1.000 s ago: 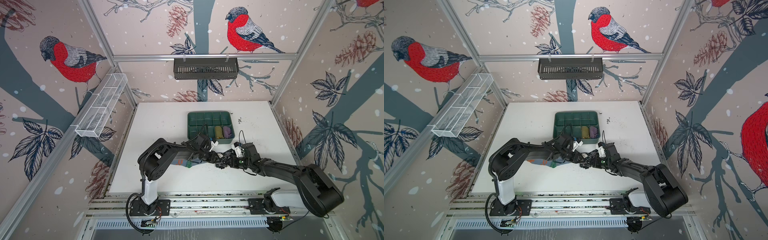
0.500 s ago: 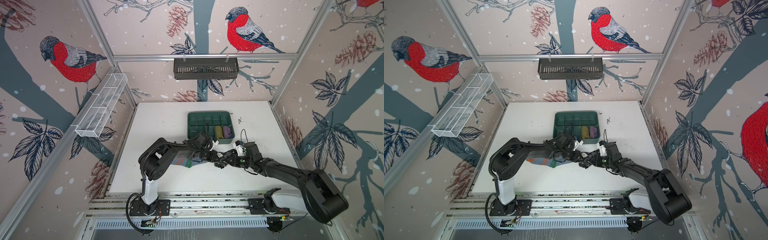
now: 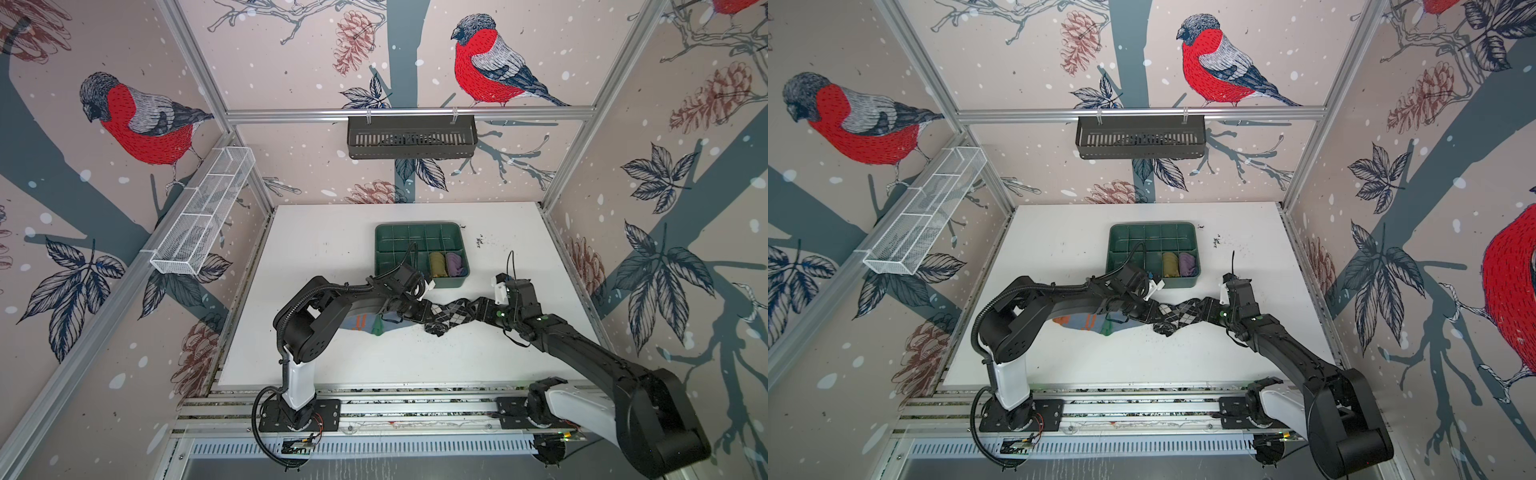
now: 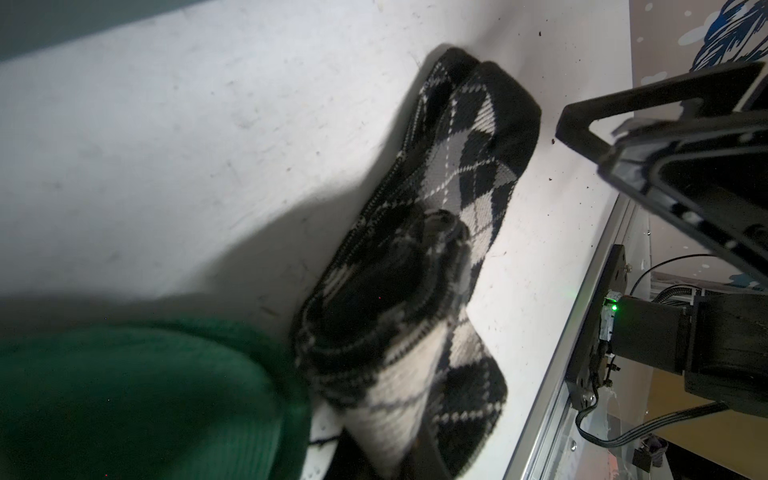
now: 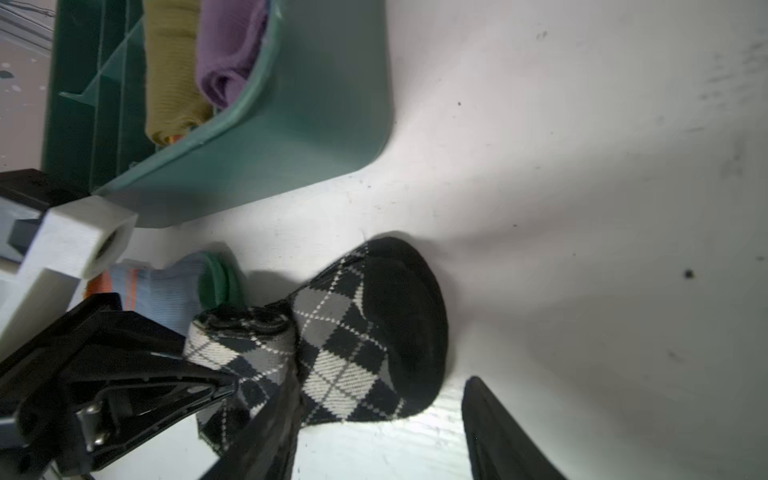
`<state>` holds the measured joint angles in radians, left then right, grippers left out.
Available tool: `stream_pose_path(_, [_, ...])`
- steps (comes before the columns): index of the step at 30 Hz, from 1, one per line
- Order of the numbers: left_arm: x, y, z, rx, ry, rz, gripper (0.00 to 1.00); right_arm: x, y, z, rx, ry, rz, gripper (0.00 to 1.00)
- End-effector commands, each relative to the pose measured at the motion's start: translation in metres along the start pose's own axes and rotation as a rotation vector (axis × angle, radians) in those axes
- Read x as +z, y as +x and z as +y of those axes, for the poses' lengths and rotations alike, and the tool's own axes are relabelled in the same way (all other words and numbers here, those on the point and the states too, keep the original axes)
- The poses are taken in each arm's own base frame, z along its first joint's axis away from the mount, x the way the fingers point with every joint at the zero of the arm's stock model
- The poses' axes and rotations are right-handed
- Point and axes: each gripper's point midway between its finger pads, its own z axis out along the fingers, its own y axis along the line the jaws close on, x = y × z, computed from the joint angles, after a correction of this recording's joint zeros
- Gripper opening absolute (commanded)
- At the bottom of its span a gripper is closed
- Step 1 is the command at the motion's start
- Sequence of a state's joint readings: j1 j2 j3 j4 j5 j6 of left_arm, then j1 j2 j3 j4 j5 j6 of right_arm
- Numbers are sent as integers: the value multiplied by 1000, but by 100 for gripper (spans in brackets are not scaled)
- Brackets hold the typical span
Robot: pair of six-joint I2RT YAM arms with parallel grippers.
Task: Roll the socks
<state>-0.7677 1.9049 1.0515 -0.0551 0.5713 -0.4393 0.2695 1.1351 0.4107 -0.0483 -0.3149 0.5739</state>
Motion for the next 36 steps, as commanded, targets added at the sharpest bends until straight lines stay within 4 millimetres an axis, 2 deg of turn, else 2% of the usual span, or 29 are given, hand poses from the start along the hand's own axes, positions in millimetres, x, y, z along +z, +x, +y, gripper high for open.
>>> stream_pose_path(1, [-1,3,7,0,-36,17,0,3,-5,-3,-15,9,-8,64])
stream_pose_path(9, [-1,4,9,-2,-34,25,0,15,-4,5,4,-89,22,57])
stream_pose_path(20, [-2,4,13,-11,-32,27,0,32,4,-5,49,-110,65,51])
stream_pose_path(22, [-3,4,13,-13,-31,24,0,33,6,-6,53,-112,71,46])
stream_pose_path(25, [-4,2,14,-15,-31,18,0,34,10,-7,60,-118,80,30])
stream_pose_path(30, [-6,-1,17,-33,-22,1,0,32,18,-7,67,-130,92,13])
stream_pose_path(33, [-8,-3,17,-51,1,-22,0,28,23,-8,69,-130,94,6])
stream_pose_path(36, [-9,-5,20,-67,0,-33,0,23,28,-9,73,-126,87,5])
